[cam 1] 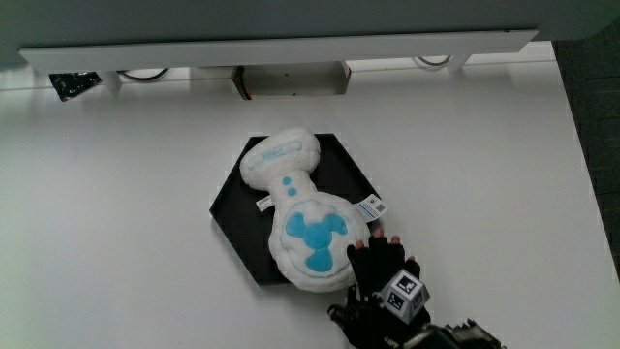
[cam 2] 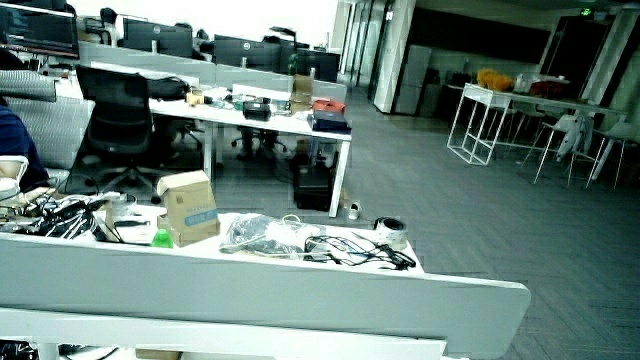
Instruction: Pick fan dool from plate
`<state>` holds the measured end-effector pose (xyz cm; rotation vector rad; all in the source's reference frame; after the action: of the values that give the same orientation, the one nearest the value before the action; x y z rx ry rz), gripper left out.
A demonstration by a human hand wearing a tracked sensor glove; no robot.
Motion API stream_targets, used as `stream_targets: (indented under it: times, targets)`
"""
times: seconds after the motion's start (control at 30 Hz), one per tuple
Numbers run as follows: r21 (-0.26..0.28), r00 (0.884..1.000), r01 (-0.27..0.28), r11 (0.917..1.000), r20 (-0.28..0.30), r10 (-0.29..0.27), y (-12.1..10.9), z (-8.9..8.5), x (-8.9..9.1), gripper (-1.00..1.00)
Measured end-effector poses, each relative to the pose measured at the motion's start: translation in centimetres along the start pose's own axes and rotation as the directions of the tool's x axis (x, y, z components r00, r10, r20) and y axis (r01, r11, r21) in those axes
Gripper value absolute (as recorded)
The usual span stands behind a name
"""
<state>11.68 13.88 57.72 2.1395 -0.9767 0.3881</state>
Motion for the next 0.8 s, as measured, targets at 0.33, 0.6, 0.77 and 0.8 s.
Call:
stream_targets:
  times: [0.33, 0.6, 0.77, 0.8]
  targets:
    - [-0.042, 0.998, -0.027, 0.9988, 0.054, 0.029, 4.3, 2.4, 0.6, 0.00]
    - [-0.163, 0.995, -0.035, 0.9861, 0.084, 0.050, 8.6, 2.2, 1.3, 0.00]
    - [-0.196, 0.985, -0.011, 0.9805, 0.165, 0.044, 10.9, 1.9, 1.8, 0.00]
    - [-0.209, 0.985, -0.007, 0.9779, 0.168, 0.043, 11.1, 2.2, 1.7, 0.00]
